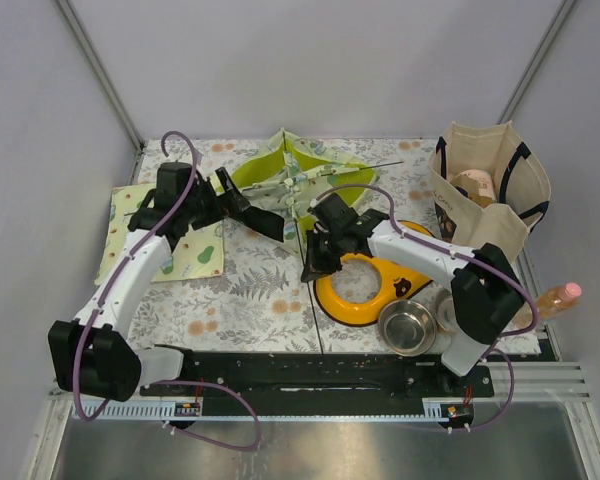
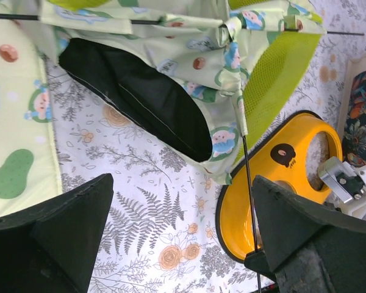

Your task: Set up the pet tent

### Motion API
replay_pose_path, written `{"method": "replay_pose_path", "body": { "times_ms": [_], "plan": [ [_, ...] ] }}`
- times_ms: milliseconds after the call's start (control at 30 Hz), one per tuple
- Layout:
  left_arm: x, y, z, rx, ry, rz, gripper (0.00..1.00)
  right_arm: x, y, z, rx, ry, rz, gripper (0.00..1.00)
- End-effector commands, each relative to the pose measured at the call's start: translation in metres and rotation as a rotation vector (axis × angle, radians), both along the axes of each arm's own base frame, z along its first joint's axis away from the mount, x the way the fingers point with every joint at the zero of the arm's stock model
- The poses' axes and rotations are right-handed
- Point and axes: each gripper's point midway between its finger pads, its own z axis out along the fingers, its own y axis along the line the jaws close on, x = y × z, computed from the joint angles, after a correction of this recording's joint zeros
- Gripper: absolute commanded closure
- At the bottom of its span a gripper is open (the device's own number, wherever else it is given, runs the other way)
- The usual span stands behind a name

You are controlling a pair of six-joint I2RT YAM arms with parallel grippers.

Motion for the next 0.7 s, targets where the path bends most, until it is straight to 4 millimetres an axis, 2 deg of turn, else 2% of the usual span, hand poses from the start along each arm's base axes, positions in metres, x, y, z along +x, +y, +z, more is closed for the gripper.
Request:
{"method": "replay_pose_path", "body": {
  "times_ms": [0,100,200,433,667],
  "plan": [
    [0.009,0.018,0.034,0.076,-0.086,0.073,0.01,0.011,0.008,-0.001,0.027,0.02,-0.074,1.0],
    [0.01,0.021,0.036,0.091,-0.086,0.083,0.01,0.017,0.018,0.007,0.072,0.039,-0.097,1.0],
    [0.01,0.016,0.036,0.065,-0.08,0.063,0.01,0.026,0.027,0.017,0.131,0.075,-0.136,1.0],
    [0.006,-0.012,0.031,-0.051,-0.064,-0.052,0.01,0.048,0.045,0.036,0.232,0.144,-0.194,1.0],
    [0.0,-0.052,0.021,-0.217,-0.035,-0.196,0.02,0.069,0.052,0.055,0.244,0.074,-0.193,1.0]
  ]
}}
